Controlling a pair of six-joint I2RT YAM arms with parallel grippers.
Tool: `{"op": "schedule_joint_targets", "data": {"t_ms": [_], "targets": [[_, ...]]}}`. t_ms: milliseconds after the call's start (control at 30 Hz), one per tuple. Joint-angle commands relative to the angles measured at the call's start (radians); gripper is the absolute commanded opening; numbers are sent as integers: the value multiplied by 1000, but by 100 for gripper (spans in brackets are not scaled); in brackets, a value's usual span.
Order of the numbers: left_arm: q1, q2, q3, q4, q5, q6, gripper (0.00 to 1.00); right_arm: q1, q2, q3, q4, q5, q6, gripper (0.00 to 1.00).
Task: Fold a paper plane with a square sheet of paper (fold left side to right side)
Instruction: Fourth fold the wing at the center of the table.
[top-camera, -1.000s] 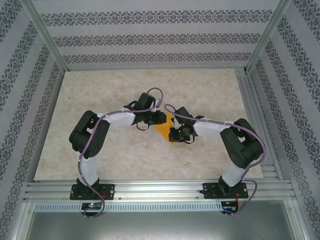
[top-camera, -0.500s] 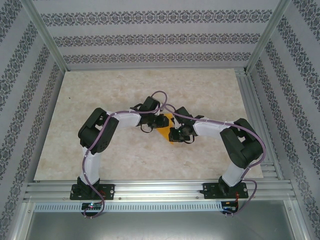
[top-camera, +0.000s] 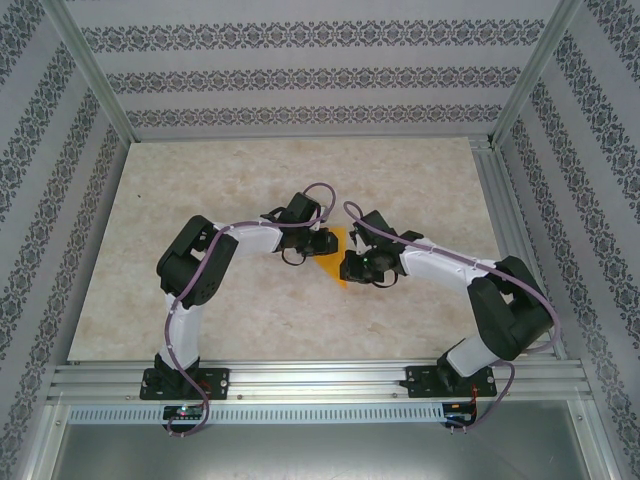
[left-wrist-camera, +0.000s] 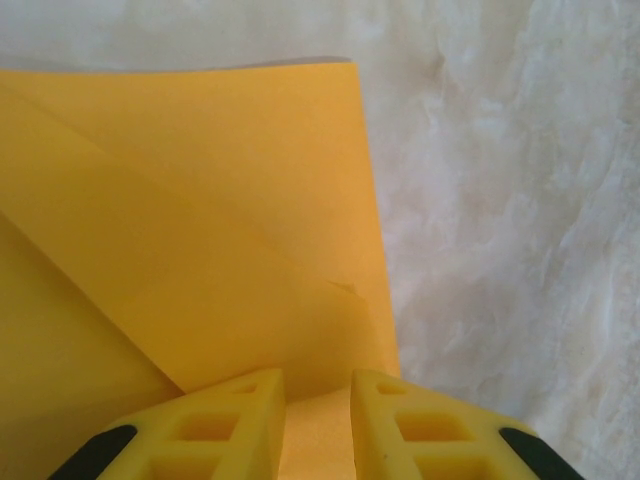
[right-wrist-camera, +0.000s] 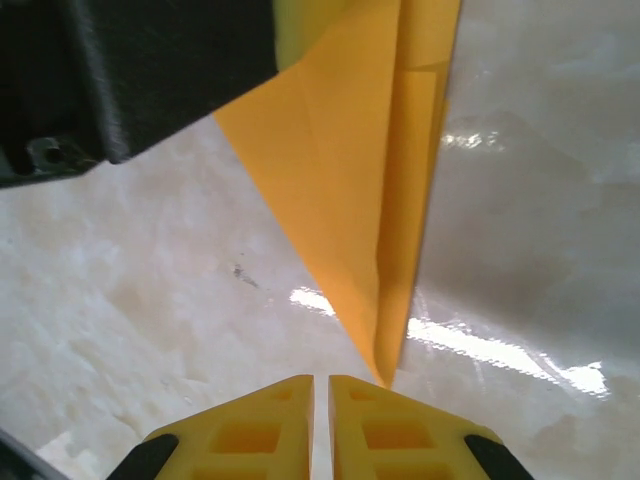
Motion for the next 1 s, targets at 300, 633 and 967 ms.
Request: {"op": "schedule_joint_targets", "data": {"t_ms": [300,633,967], "targets": [[5,37,-9,-3,-59,14,27,-10,149,8,146,-10,119,13],[6,37,-4,-19,-74,19,27,-14,167,-18,57,43,87,12],[6,65,19,-37,-97,26,27,-11,116,-99,22,13,80,12]]}}
